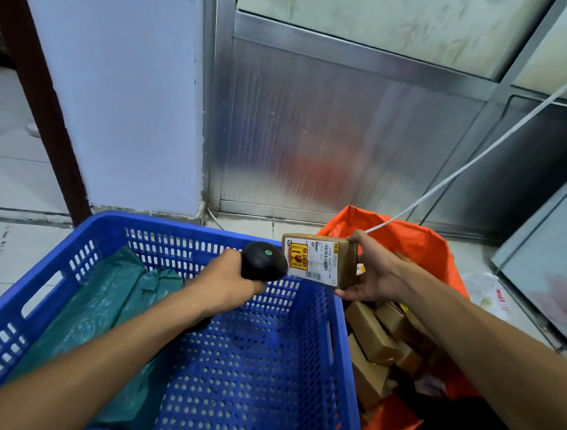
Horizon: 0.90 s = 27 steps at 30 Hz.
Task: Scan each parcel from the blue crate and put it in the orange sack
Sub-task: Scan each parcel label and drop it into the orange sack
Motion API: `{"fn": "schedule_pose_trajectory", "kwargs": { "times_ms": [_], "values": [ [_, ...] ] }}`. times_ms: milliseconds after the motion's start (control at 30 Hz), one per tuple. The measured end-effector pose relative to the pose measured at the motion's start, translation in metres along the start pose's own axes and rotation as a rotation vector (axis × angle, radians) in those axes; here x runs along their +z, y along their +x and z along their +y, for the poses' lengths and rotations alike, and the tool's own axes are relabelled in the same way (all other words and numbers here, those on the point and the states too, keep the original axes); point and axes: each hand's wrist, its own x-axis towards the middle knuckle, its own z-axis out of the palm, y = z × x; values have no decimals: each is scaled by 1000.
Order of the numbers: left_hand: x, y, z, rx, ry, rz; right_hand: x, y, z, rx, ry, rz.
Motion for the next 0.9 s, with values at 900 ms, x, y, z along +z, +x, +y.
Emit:
{"fn": "schedule_pose_trajectory", "kwargs": {
  "times_ms": [900],
  "values": [
    [9, 1, 10, -8, -245, 75, 12, 13, 6, -33, 271, -167]
  ]
}}
